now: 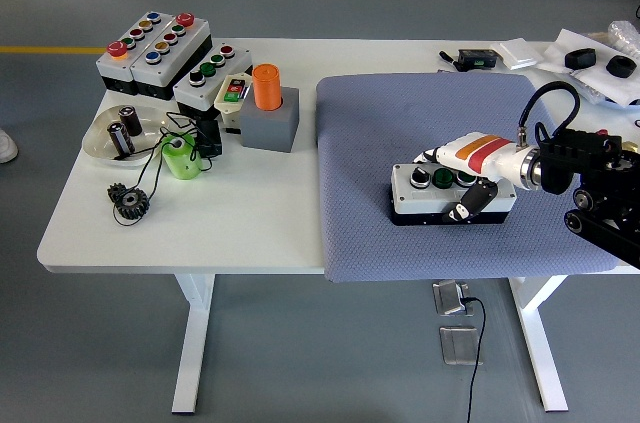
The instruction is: Pick up the button,place it on the desk,press the button,press the button
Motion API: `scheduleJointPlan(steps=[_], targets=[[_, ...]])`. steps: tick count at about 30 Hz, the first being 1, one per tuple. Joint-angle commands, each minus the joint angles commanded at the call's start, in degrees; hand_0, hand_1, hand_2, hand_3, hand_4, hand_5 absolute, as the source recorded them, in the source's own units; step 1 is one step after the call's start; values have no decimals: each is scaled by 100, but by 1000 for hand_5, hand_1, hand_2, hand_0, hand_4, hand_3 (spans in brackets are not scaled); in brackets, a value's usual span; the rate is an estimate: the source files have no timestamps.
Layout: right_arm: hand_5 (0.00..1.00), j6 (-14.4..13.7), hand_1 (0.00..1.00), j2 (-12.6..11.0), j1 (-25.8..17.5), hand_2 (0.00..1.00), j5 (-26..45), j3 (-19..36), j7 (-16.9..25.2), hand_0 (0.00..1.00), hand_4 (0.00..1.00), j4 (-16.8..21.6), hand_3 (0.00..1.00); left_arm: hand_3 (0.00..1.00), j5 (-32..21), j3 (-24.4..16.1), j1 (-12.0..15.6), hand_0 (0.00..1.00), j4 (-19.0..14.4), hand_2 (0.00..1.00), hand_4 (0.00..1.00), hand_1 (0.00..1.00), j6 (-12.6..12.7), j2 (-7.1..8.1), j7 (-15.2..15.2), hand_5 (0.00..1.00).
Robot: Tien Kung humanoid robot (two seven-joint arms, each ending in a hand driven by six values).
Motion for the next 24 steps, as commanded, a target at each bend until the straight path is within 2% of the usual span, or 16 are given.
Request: scheduleJointPlan(steps=[4,5,16,24], targets=[[103,66,718,-24,18,857,32,32,-1,790,742,24,928,511,22,-28,-9,657,0,724,319,702,2,4,2,970],[108,74,772,-30,17,894,43,40,2,830,760,27,973,510,22,-24,-9,656,0,724,320,702,1,5,2,972],[98,207,787,-159,-48,907,159,281,-144,842,766,168,970,511,13,-25,-19,656,0,726,320,702,2,4,-2,976],[93,544,817,-494,-217,918,603,808,-400,877,787,804,985,511,13,-24,-21,656,0,726,320,702,4,-1,-9,978]])
